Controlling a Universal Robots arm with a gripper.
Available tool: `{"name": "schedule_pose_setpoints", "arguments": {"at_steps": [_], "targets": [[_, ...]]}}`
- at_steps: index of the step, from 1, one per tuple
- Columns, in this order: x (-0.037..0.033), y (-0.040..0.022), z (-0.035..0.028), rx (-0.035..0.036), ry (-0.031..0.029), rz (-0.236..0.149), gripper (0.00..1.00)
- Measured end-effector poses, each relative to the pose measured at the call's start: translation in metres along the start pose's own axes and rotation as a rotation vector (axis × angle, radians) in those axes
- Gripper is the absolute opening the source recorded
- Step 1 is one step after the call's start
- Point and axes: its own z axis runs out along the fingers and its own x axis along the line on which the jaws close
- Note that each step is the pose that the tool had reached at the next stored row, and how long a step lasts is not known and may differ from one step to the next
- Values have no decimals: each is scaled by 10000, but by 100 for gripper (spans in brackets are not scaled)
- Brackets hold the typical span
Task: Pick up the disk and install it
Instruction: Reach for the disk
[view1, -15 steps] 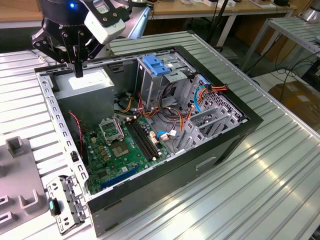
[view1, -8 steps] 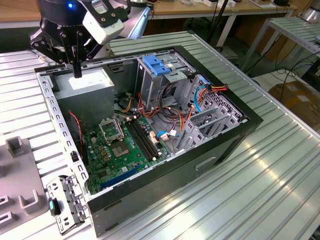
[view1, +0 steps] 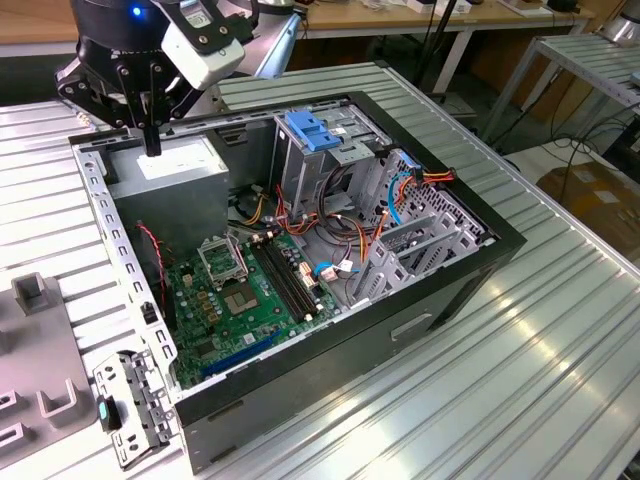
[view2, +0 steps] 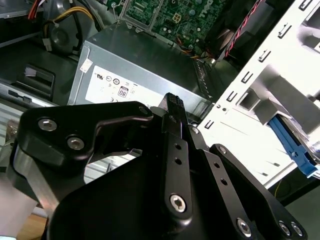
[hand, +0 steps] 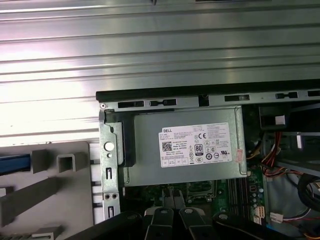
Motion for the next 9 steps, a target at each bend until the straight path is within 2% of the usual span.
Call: {"name": "schedule_pose_setpoints", "arguments": {"at_steps": [9], "targets": [[40, -3, 0, 0, 0, 0, 11]]}}
